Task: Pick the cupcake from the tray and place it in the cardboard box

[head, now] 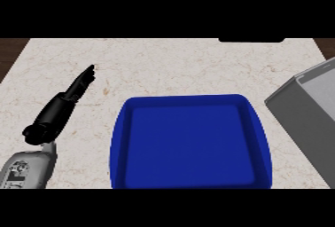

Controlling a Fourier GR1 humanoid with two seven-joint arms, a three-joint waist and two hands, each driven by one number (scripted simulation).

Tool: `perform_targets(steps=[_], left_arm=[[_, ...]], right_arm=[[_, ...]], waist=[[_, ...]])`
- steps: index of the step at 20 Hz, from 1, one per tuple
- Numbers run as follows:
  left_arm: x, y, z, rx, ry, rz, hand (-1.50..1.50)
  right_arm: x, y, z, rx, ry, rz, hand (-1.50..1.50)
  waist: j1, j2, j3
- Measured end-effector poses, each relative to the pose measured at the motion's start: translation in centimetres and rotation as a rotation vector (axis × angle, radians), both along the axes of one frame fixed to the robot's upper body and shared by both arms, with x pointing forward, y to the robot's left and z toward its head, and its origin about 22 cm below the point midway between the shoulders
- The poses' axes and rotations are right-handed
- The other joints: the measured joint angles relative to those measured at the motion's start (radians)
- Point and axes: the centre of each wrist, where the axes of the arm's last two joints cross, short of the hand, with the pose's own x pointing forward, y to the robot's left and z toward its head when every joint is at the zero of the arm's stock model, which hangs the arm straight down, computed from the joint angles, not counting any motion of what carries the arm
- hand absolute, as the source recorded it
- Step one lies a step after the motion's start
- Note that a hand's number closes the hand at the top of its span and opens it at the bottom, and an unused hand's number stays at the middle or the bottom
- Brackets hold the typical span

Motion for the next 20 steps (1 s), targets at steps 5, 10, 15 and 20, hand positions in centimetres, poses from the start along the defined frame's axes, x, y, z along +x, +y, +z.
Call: perform_targets(steps=[5,10,15,20], left_arm=[[-0.2,0.1,-0.4,0.0,0.003,0.002,0.0],[-0.1,-0.1,-0.1,-0.003,0.004,0.001,0.0],[-0.1,-0.1,-0.1,-0.007,0.008,0.009,0.0],[-0.3,0.1,-0.1,-0.006,0.011,0.015,0.0]], right_arm=[[-0.7,-2.4,-2.0,0.065,0.134,0.042,-1.5],[-0.9,-3.4,-2.1,0.152,0.088,0.168,-1.5],[-0.8,-3.9,-1.9,0.375,-0.264,0.212,-1.5],[-1.6,-5.6,-2.0,0.688,-0.581,0.102,-1.5]], waist=[[0.001,0.0,0.0],[-0.002,-0.001,0.0],[-0.011,-0.006,0.002],[-0.018,-0.008,0.002]])
